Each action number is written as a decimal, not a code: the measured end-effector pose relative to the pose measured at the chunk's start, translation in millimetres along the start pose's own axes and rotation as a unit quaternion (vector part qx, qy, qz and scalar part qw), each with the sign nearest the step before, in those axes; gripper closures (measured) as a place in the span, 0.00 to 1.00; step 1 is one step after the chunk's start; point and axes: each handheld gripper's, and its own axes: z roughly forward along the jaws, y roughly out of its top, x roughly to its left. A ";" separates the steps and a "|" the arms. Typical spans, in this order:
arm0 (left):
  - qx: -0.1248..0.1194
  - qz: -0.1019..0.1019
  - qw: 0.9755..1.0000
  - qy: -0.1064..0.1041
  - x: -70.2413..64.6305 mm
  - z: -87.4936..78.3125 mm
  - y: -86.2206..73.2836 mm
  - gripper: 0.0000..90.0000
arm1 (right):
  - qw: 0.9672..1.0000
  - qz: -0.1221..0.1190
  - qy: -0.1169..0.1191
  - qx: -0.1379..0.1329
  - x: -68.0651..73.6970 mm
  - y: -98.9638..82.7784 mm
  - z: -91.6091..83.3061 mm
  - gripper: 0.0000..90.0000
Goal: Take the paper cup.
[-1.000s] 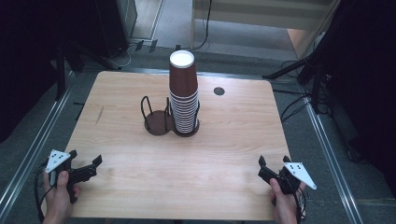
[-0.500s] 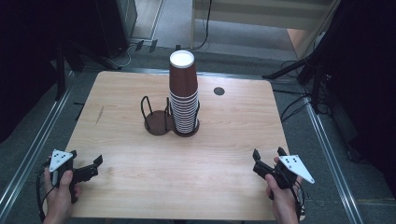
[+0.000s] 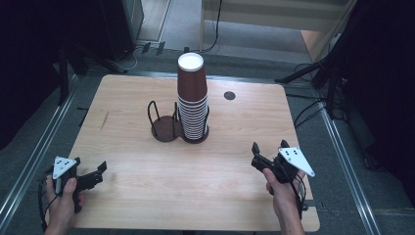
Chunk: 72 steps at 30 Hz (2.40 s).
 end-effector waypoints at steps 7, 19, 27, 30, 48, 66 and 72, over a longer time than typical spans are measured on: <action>0.001 0.003 1.000 -0.006 -0.2 0.8 0.2 0.08 | 1.000 -0.005 0.010 0.000 17.8 14.9 13.1 0.01; 0.005 0.015 1.000 -0.007 -2.1 1.0 0.3 0.08 | 0.999 -0.014 0.041 -0.007 48.0 35.0 30.8 0.01; 0.003 0.018 1.000 -0.007 -3.4 1.6 0.2 0.08 | 0.998 -0.024 0.059 -0.007 68.0 46.9 41.0 0.01; 0.004 0.019 1.000 -0.008 -3.2 1.7 0.3 0.08 | 0.997 -0.024 0.068 -0.006 74.8 51.9 43.7 0.01; 0.003 0.023 1.000 -0.011 -3.9 1.4 0.1 0.08 | 0.995 -0.028 0.092 -0.009 111.6 72.7 64.8 0.00; 0.007 0.025 1.000 -0.011 -3.7 1.8 0.4 0.08 | 0.993 -0.026 0.115 -0.019 147.2 90.7 83.9 0.01; 0.007 0.024 1.000 -0.010 -4.2 2.1 0.4 0.08 | 0.993 -0.027 0.114 -0.017 158.4 94.6 90.3 0.01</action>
